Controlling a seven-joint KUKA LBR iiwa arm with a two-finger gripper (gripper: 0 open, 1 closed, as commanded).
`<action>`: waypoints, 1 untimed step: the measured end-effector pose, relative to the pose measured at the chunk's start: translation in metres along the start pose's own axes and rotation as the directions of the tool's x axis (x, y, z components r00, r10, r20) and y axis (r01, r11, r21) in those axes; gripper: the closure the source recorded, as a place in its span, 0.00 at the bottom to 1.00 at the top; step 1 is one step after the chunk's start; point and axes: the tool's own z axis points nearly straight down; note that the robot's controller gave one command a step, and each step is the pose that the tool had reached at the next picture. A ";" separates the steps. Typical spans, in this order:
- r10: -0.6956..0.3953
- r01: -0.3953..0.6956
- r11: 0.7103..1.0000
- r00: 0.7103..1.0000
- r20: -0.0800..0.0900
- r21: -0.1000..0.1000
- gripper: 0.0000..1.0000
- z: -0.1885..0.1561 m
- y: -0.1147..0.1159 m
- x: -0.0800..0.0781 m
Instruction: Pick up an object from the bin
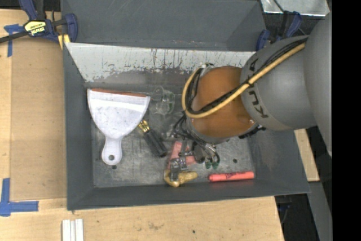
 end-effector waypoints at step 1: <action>0.000 0.000 1.000 1.000 0.000 0.000 1.00 0.000 0.000 0.000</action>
Offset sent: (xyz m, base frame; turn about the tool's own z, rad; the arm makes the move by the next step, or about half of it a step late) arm -0.0035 -0.0218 0.1109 0.0276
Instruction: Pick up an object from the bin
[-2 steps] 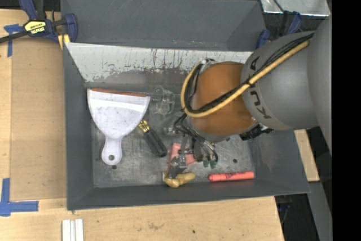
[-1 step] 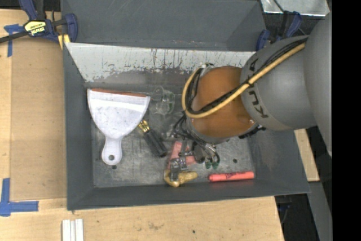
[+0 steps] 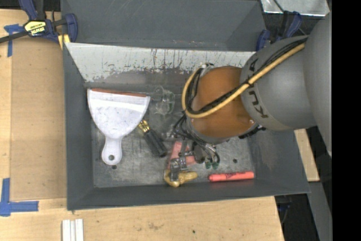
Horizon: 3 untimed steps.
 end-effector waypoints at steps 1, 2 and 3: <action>0.029 -0.029 0.999 1.000 0.000 0.014 1.00 -0.112 -0.020 0.004; 0.029 -0.029 0.999 1.000 0.000 0.013 0.00 -0.111 -0.020 0.004; 0.029 -0.029 0.999 1.000 0.000 0.013 0.00 -0.111 -0.020 0.004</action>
Offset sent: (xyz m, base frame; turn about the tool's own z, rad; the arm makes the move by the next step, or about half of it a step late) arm 0.0000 0.0000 0.0000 0.0000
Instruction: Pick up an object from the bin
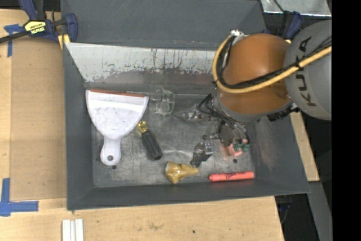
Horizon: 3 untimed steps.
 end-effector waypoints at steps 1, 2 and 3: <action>0.148 -0.148 0.989 0.989 0.004 -0.001 1.00 0.119 -0.004 -0.006; 0.151 -0.151 0.989 0.988 0.018 -0.003 0.00 0.119 -0.004 -0.009; 0.151 -0.151 0.988 0.988 0.018 -0.003 0.00 0.119 -0.004 -0.009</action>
Offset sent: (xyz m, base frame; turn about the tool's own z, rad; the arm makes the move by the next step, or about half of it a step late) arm 0.0000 0.0000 0.0000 0.0000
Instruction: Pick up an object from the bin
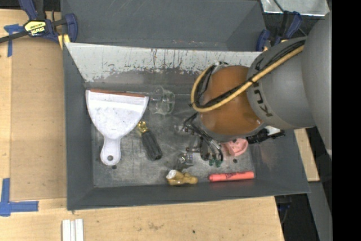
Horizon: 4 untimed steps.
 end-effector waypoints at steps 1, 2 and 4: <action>0.035 -0.035 0.999 0.999 0.002 0.004 0.00 0.000 0.020 0.009; 0.191 -0.191 0.982 0.981 -0.014 0.008 0.00 0.003 0.052 0.005; 0.401 -0.401 0.916 0.916 -0.008 0.007 1.00 -0.003 0.057 -0.009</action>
Offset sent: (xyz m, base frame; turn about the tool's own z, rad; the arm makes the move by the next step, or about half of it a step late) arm 0.0081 0.0747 -0.0062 0.2632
